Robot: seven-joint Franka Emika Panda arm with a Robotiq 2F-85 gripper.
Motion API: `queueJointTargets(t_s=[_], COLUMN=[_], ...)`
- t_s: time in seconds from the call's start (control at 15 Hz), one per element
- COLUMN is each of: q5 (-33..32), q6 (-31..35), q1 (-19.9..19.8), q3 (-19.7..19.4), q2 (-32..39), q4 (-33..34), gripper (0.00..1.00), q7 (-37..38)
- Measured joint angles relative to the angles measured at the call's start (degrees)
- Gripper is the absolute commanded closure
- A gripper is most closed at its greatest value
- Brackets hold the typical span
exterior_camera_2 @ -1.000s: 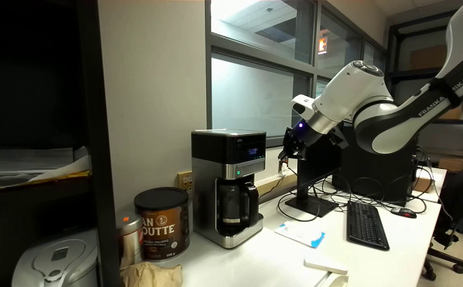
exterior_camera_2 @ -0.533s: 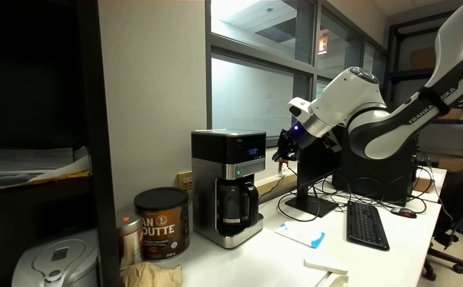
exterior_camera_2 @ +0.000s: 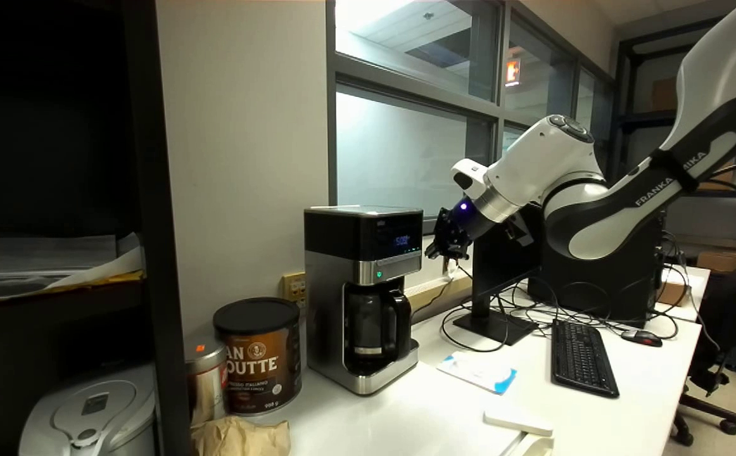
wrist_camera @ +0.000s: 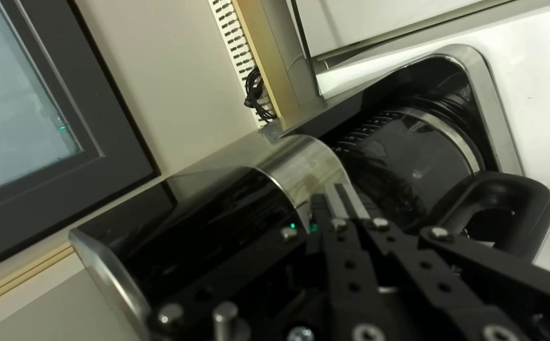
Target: Press a button on the coffee machine
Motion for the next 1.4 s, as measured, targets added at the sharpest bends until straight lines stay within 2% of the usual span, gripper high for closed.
queueJointTargets(t_s=[0.47,1.13,1.27,1.4], q5=[0.35,0.37,0.46,0.46], q6=[0.57,0.73,1.02,1.02], q1=[-0.03,-0.06,-0.28,-1.77], q3=[0.01,0.41,1.48,4.29], q2=[2.46,2.50,1.73,-0.24], q4=[3.05,2.93,1.27,-2.52], gripper=[1.00,1.00,1.00,1.00], q7=[-0.12,-0.13,-0.12,-0.12])
